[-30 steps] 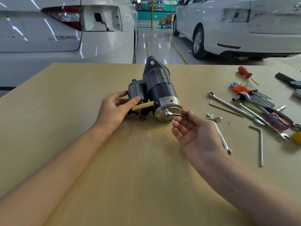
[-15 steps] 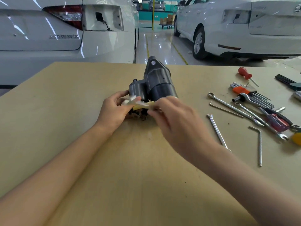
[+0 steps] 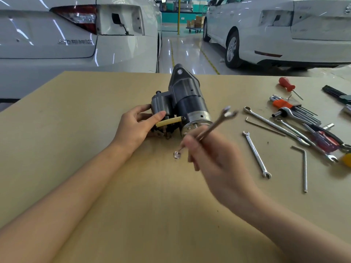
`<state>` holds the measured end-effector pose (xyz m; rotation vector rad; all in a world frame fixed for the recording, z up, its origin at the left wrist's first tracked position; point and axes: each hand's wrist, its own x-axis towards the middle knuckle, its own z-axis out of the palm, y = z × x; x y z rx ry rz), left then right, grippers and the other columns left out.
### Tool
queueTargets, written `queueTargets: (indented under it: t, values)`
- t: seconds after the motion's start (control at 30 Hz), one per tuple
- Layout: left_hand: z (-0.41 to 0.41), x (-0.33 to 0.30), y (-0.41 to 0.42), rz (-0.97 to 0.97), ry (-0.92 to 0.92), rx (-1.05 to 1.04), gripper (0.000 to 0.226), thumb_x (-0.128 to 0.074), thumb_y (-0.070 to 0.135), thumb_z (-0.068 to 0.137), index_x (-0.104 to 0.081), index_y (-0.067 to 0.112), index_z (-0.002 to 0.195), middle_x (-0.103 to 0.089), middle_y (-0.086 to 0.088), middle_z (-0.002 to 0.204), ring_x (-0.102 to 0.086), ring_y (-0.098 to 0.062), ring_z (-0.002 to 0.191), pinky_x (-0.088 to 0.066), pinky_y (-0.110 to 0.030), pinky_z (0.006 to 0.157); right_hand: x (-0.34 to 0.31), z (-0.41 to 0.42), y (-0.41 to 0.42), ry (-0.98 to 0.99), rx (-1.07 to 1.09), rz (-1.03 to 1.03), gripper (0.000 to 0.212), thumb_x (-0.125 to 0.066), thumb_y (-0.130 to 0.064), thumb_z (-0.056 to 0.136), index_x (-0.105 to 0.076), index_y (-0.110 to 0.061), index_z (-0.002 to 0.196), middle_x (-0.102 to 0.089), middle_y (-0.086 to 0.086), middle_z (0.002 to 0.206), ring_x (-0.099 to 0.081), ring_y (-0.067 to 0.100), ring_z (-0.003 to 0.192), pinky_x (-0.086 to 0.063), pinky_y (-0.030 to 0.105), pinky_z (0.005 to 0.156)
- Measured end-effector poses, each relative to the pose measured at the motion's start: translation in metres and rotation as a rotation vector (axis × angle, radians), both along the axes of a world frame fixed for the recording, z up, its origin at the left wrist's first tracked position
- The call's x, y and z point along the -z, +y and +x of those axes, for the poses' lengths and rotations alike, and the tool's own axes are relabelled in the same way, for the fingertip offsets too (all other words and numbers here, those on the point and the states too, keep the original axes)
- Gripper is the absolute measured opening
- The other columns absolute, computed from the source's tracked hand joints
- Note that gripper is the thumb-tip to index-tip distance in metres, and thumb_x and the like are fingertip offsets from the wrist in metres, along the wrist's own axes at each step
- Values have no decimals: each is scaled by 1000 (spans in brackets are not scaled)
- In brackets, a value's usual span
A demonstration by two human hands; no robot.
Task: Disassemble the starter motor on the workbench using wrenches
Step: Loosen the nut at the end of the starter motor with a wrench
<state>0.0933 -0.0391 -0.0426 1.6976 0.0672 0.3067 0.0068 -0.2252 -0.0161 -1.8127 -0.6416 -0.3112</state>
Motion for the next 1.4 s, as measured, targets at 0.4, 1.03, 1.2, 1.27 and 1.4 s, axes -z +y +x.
queueTargets:
  t: [0.4,1.03,1.2,1.27,1.4]
  values:
    - [2,2,0,9,-20,-12,55,-73,30,82,-57,13,132,-70,2,98,-67,6,73,-47,-7,53,-1,30,-11,919,94,965,28,-44,-14,99,-58,-6,76,-56,4,53,-52,12,43,-46,18,45]
    - [2,2,1,11,-10,-20,57,-73,30,82,-56,12,132,-70,1,100,-67,5,74,-47,-8,53,-2,32,-13,880,84,952,27,-44,-14,99,-59,-6,77,-57,4,53,-54,13,42,-46,18,44]
    - [2,1,1,15,-5,-16,58,-74,33,79,-57,14,131,-70,3,99,-68,4,74,-49,-10,55,-2,32,-12,901,53,1038,24,-43,-11,99,-58,-4,81,-63,8,57,-63,16,48,-51,20,47]
    - [1,1,0,5,-5,-11,65,-75,39,73,-58,15,130,-71,1,100,-69,0,77,-49,-12,56,-1,32,-12,866,48,1026,23,-44,-12,99,-58,-4,82,-64,9,58,-64,17,50,-52,21,48]
    - [-1,0,0,17,-4,-3,69,-73,44,69,-57,16,130,-71,1,100,-68,1,78,-48,-11,57,-6,33,-13,477,153,544,19,-49,-13,98,-60,-5,84,-60,11,61,-60,20,52,-50,27,51]
